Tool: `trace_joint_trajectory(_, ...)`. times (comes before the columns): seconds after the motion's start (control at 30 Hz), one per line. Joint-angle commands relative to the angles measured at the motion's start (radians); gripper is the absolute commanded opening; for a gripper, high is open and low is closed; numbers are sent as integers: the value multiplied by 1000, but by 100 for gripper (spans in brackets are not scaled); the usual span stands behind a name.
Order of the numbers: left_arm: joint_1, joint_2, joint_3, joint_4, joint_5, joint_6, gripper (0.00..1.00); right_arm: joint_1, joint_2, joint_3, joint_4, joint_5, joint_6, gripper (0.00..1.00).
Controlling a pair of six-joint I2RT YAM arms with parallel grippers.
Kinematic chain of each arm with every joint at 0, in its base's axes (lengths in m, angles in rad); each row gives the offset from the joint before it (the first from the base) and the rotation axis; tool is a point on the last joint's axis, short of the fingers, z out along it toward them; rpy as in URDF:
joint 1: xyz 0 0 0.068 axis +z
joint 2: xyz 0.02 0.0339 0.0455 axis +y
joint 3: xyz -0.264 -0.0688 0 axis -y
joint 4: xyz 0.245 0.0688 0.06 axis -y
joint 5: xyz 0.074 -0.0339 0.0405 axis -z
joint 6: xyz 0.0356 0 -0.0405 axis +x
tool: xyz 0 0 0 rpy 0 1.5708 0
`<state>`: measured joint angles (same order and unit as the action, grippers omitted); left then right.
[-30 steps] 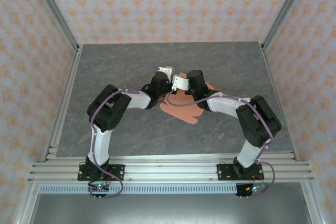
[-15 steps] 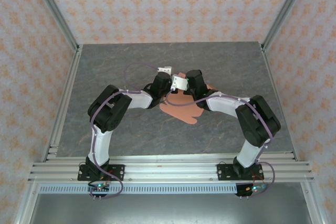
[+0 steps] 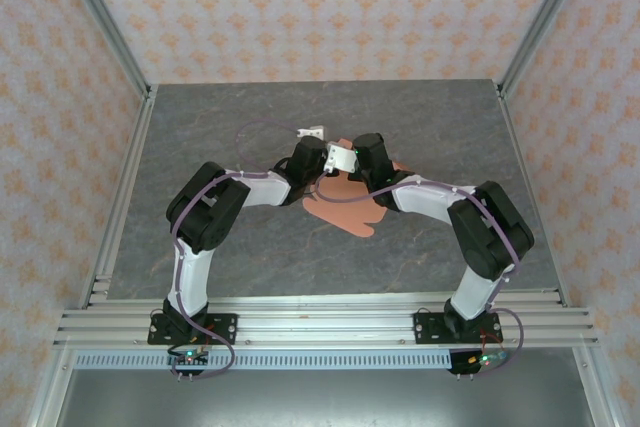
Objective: Fold the paper box
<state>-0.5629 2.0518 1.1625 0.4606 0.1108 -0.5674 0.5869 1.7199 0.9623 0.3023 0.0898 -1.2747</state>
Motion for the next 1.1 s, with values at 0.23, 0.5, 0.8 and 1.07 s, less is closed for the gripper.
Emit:
trace_joint_trajectory(0.23, 107, -14, -24, 143, -99, -8, 34, 48, -8, -3, -135, -96, 19, 0)
trace_joint_trajectory(0.5, 131, -19, -18, 176, 48, 110, 42, 32, -13, 19, -175, -110, 22, 0)
trace_joint_trajectory(0.8, 133, -47, -2, 62, 163, 249, 48, -8, -32, 58, -284, -160, 3, 0)
trace_joint_trajectory(1.07, 133, -85, -6, -37, 247, 374, 54, -30, -43, 97, -362, -184, 4, 0)
